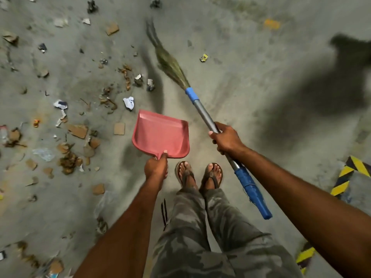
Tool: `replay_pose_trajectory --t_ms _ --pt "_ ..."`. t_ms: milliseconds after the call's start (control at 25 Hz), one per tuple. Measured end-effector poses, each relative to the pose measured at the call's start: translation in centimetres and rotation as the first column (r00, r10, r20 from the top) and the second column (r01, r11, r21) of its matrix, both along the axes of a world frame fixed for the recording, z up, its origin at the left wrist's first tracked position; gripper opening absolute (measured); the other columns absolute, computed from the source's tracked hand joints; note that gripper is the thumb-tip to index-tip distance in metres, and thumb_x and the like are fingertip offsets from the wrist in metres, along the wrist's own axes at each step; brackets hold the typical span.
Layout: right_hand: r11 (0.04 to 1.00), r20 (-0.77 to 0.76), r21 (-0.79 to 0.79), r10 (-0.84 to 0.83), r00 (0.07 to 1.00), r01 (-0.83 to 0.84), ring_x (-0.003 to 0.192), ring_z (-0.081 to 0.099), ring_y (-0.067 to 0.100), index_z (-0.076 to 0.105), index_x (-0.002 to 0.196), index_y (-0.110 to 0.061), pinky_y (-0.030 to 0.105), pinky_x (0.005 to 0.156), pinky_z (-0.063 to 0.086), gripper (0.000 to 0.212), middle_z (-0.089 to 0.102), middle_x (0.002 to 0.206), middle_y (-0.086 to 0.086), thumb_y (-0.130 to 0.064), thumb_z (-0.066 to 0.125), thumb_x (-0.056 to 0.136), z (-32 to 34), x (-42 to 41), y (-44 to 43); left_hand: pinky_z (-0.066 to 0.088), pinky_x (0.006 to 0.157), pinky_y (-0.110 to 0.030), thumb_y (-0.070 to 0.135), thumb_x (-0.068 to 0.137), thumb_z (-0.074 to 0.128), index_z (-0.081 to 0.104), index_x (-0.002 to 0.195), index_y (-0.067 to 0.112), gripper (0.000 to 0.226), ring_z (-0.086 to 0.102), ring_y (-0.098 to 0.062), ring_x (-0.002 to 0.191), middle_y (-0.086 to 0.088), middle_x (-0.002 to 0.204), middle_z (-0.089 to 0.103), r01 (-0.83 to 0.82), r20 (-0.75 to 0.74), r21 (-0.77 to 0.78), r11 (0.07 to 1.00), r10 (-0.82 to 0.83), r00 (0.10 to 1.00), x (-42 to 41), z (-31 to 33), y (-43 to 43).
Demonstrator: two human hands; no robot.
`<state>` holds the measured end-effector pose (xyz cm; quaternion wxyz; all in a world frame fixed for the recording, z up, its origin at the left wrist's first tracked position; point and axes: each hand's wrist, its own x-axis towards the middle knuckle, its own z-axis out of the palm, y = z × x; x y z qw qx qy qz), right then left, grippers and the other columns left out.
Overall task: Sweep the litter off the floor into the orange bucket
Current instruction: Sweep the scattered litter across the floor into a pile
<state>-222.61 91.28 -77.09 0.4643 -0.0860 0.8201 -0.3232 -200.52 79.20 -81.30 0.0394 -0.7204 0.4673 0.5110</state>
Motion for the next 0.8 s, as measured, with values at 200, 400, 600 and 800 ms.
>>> replay_pose_trajectory --t_ms 200,400,600,800 --pt "0.936 -0.106 0.107 -0.326 0.939 0.337 0.044 0.052 0.017 0.063 0.112 -0.014 0.026 0.041 0.043 0.018 0.059 0.072 0.009 -0.015 0.059 0.094 -2.4 -6.1 -0.8 0.048 0.046 -0.035 0.061 0.085 0.068 0.069 0.087 0.002 0.059 0.063 -0.032 0.048 -0.017 0.07 0.068 0.061 -0.071 0.023 0.998 -0.059 0.996 -5.0 -0.3 -3.2" --pt "0.953 0.004 0.283 -0.114 0.994 0.108 0.04 0.055 0.02 0.066 0.101 -0.001 0.029 0.043 0.048 0.014 0.061 0.07 0.013 -0.006 0.058 0.09 -5.3 -6.7 -10.1 0.042 0.04 -0.025 0.059 0.088 0.067 0.071 0.092 0.003 0.056 0.058 -0.024 0.042 -0.01 0.068 0.067 -0.003 -0.001 0.034 0.999 0.003 1.0 -4.9 -2.3 -6.5" --pt "0.847 0.066 0.074 0.523 0.85 -0.527 0.056 0.058 0.022 0.065 0.122 -0.021 0.026 0.043 0.046 0.031 0.066 0.084 0.009 -0.013 0.058 0.093 -1.4 -3.5 -20.7 0.036 0.038 -0.021 0.047 0.095 0.068 0.065 0.08 0.008 0.042 0.045 -0.016 0.033 -0.005 0.055 0.056 -0.106 0.026 0.021 0.994 0.105 0.994 -2.6 -2.6 -11.5" --pt "0.865 -0.113 -0.001 0.499 0.859 -0.502 0.075 0.061 0.02 0.061 0.135 -0.029 0.033 0.065 0.053 0.039 0.067 0.091 -0.002 -0.025 0.062 0.096 2.6 -4.3 -21.0 0.041 0.043 -0.025 0.061 0.085 0.065 0.067 0.083 0.008 0.052 0.05 -0.024 0.038 -0.01 0.064 0.061 -0.079 0.04 -0.006 0.997 0.08 0.996 -4.0 -1.0 -17.0"
